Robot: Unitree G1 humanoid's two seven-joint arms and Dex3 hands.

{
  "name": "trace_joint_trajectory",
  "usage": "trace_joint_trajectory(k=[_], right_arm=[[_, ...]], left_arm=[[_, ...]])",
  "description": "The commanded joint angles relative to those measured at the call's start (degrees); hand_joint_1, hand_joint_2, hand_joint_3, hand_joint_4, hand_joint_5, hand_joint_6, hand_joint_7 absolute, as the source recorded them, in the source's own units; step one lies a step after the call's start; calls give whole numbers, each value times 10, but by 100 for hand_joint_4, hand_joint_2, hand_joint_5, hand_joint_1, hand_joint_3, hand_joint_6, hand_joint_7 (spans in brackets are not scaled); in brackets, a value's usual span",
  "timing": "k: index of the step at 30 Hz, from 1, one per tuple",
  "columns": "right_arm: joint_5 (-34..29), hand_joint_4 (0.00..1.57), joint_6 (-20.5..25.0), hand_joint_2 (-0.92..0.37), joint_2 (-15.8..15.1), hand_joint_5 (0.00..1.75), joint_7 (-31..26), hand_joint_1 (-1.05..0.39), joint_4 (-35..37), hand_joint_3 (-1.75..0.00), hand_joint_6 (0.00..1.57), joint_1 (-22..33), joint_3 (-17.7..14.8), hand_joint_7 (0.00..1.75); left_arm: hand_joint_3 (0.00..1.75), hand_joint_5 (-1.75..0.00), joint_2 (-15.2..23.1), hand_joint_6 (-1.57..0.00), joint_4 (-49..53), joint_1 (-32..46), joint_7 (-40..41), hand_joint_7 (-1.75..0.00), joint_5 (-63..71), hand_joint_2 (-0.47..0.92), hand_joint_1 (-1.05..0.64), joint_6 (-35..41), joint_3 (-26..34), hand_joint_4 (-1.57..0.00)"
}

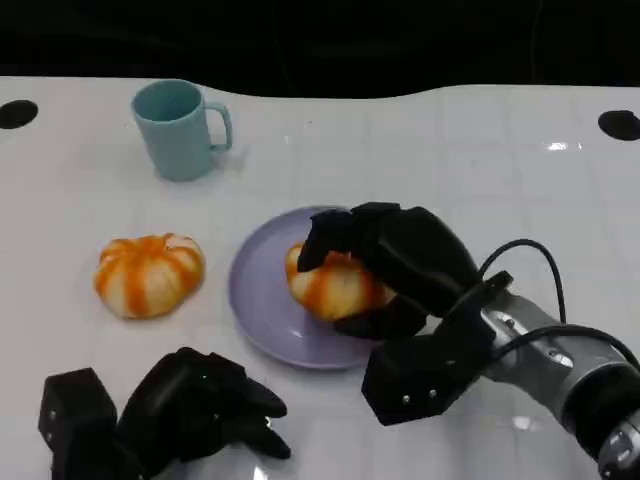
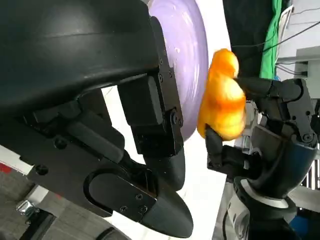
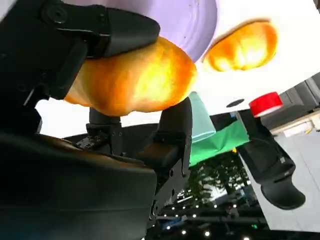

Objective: Grasp the bread from the table and place it into the plate.

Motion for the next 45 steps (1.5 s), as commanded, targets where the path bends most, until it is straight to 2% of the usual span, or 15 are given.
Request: trace_joint_trajectory(k=[1,2,4,5,7,17,22,28,34,37,38,39,41,45], right_arm=[[20,46,12,-88,-18,91,67,-58,-16,-33,48,-6,-5,44],[21,44,16,-90,-20,80,77,-62,-22,-31,47,-4,-6,35],[25,43,22,-92,-23,72,96,-65,-34,-29,47,0,-9,27],[29,33,25,-92,-27,65,110,-73,-43,-32,38,3,-10,20],[35,25,31,-92,-34,59,136,-81,-61,-36,32,9,-11,14],[51,14,56,-92,-67,56,200,-89,-164,-40,24,59,-22,6],[70,11,53,-92,-86,57,227,-89,-216,-43,24,94,-36,6],[125,15,37,-92,-97,63,247,-85,-270,-43,29,146,-65,7],[204,40,32,-92,-96,80,266,-77,-328,-40,54,222,-108,20],[229,40,25,-92,-102,130,278,-73,-353,-40,59,253,-124,37],[242,41,20,-92,-105,149,284,-71,-360,-39,54,263,-131,64],[256,43,13,-92,-107,160,292,-69,-364,-39,48,273,-136,88],[284,48,2,-92,-110,172,307,-67,-369,-37,42,290,-147,122],[320,57,-17,-92,-114,174,329,-63,-370,-31,40,318,-167,157]], left_arm=[[0,-19,7,-153,-4,2,3,0,0,80,-105,0,1,-156],[0,-19,7,-153,-3,2,3,0,0,80,-105,-1,1,-156],[0,-18,7,-153,-3,2,3,0,0,80,-105,-2,1,-156],[0,-18,6,-153,-3,2,3,0,0,80,-105,-1,1,-156],[0,-18,5,-153,-4,2,4,0,0,80,-105,0,1,-156],[0,-18,2,-154,-4,1,-1,0,-4,80,-105,-1,1,-157],[0,-18,0,-154,1,-2,-7,0,-9,78,-105,1,2,-157],[0,-18,1,-154,-1,-2,-5,0,-8,79,-105,6,1,-157],[0,-19,1,-153,-1,-1,-8,0,-9,79,-105,4,1,-157],[1,-19,1,-152,-3,-1,-7,0,-8,79,-105,5,0,-157],[1,-19,1,-152,-3,-1,-6,0,-7,80,-105,5,-1,-157],[1,-19,2,-152,-3,-1,-4,0,-6,80,-105,3,-2,-157],[0,-19,2,-152,-5,-1,-3,0,-5,80,-105,3,-2,-157],[0,-19,2,-152,-6,-1,-1,0,-5,80,-105,3,-3,-157]])
